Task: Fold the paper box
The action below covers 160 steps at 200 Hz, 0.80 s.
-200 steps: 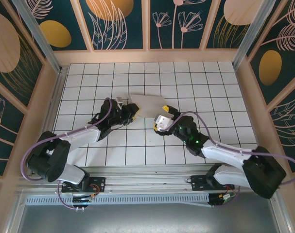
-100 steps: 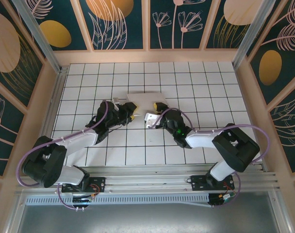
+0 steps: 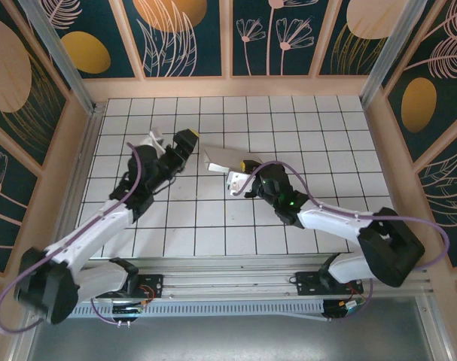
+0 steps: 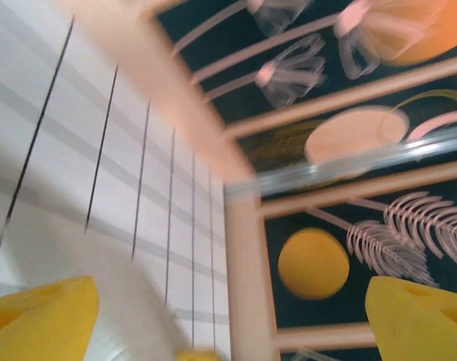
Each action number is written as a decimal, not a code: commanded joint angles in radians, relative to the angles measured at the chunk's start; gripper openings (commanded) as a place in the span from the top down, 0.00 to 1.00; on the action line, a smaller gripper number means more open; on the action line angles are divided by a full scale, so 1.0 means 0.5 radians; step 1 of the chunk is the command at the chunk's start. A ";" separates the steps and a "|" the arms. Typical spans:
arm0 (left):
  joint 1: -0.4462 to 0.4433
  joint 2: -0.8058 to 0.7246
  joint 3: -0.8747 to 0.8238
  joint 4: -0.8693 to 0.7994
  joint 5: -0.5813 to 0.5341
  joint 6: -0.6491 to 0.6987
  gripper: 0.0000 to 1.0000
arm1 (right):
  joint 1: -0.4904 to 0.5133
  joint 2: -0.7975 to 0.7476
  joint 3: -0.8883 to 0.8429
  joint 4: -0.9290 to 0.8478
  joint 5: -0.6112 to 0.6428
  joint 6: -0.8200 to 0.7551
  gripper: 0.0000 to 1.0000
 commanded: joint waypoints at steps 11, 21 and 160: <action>0.009 -0.307 0.195 -0.556 -0.621 1.086 0.02 | -0.021 -0.122 0.480 -1.239 -0.178 0.071 0.67; 0.008 -0.369 0.144 -0.566 -0.632 1.245 0.01 | -0.020 -0.086 0.653 -1.545 -0.178 0.073 0.67; 0.009 -0.518 -0.635 -0.131 0.272 1.661 0.03 | -0.226 0.923 1.775 -2.757 -0.718 0.135 0.59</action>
